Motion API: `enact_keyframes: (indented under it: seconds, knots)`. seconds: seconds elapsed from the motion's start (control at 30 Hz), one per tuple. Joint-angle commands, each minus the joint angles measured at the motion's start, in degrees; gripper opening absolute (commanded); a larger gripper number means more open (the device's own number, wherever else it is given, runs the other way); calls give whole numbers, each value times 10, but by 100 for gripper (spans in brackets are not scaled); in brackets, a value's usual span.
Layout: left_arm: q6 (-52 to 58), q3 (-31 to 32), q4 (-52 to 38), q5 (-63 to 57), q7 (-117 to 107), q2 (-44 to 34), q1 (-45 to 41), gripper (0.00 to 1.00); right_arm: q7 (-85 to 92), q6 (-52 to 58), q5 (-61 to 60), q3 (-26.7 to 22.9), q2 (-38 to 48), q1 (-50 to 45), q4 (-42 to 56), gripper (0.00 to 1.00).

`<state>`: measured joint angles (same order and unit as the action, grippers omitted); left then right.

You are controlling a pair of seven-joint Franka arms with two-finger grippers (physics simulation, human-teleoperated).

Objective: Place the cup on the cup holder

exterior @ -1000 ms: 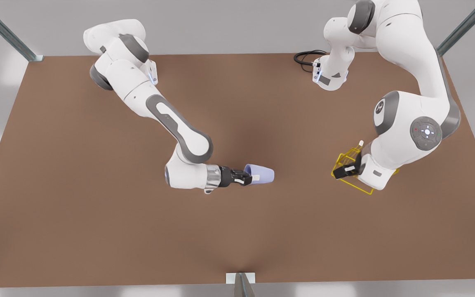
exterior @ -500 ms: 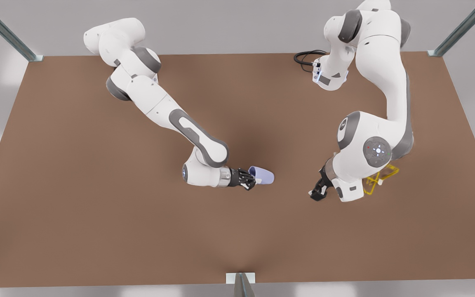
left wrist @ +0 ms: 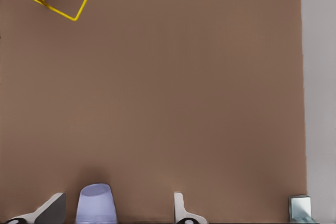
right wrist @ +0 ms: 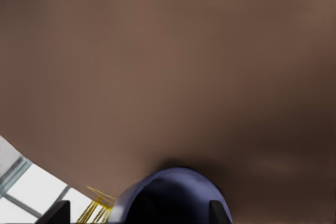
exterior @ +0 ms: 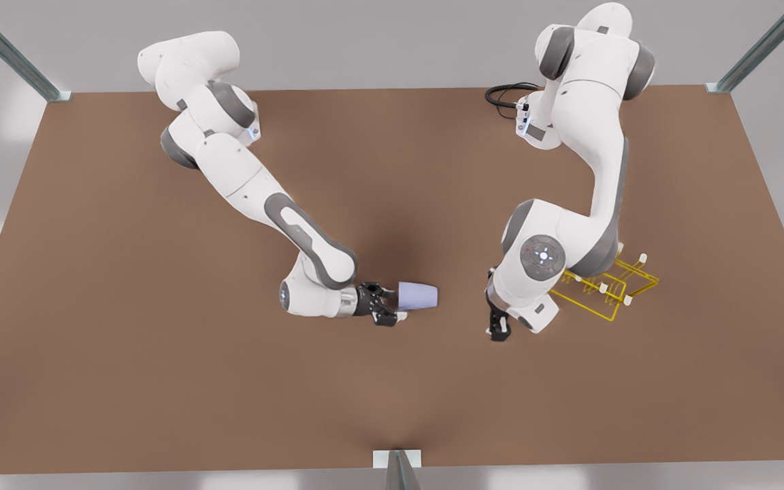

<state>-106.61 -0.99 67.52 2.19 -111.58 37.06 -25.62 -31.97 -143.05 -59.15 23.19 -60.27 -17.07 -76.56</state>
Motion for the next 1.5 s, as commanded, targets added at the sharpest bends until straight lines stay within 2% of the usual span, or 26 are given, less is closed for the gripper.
enact_keyframes:
  seconds: [0.0, 0.03, 0.07, 0.13, 0.17, 0.23, 0.27, 0.3, 0.37, 0.43, 0.47, 0.53, 0.67, 0.73, 1.47]
  knots:
    - [-21, 1, 0, -1, -265, -1, -18, 100, 47, 30, 0, 2, 7, 9, 4, 100]
    - [-41, 2, -1, 0, -263, 3, -27, 100, 45, 30, 1, 1, 17, 16, 2, 100]
    - [-62, 3, -2, 0, -264, 11, -38, 100, 45, 75, 14, -2, 37, 43, 0, 100]
    - [-83, 4, -5, 1, -261, 22, -45, 100, 31, 208, 140, -6, 80, 131, 2, 100]
    - [-97, 4, -6, 1, -261, 33, -51, 100, 22, 274, 236, -8, 112, 164, 3, 100]
    - [-109, 6, -6, 3, -263, 41, -61, 100, 80, 400, 550, -15, 237, 201, 5, 100]
    - [-110, 5, -5, 4, -264, 43, -71, 100, 152, 424, 606, -20, 297, 212, 4, 100]
    - [-110, 6, -5, 4, -264, 50, -79, 100, 216, 440, 609, -13, 354, 259, 0, 100]
    - [-111, 5, -1, 4, -264, 59, -91, 100, 304, 517, 623, -40, 429, 284, -14, 100]
    - [-111, 5, 2, 0, -262, 76, -111, 100, 321, 514, 628, -169, 548, 201, -135, 100]
    - [-114, 5, 2, -2, -256, 88, -119, 100, 325, 513, 628, -196, 566, 178, -158, 100]
    - [-150, 5, 31, -27, -253, 90, -135, 100, 393, 478, 628, -206, 583, 165, -195, 100]
    - [-159, 4, 35, -26, -241, 108, -136, 100, 393, 479, 627, -201, 512, 165, -121, 100]
    - [-171, 4, 33, -31, -238, 116, -134, 100, 387, 449, 623, -200, 510, 165, -124, 100]
    - [-201, 3, 34, -69, -238, 184, -135, 100, 388, 449, 622, -200, 502, 167, -119, 100]
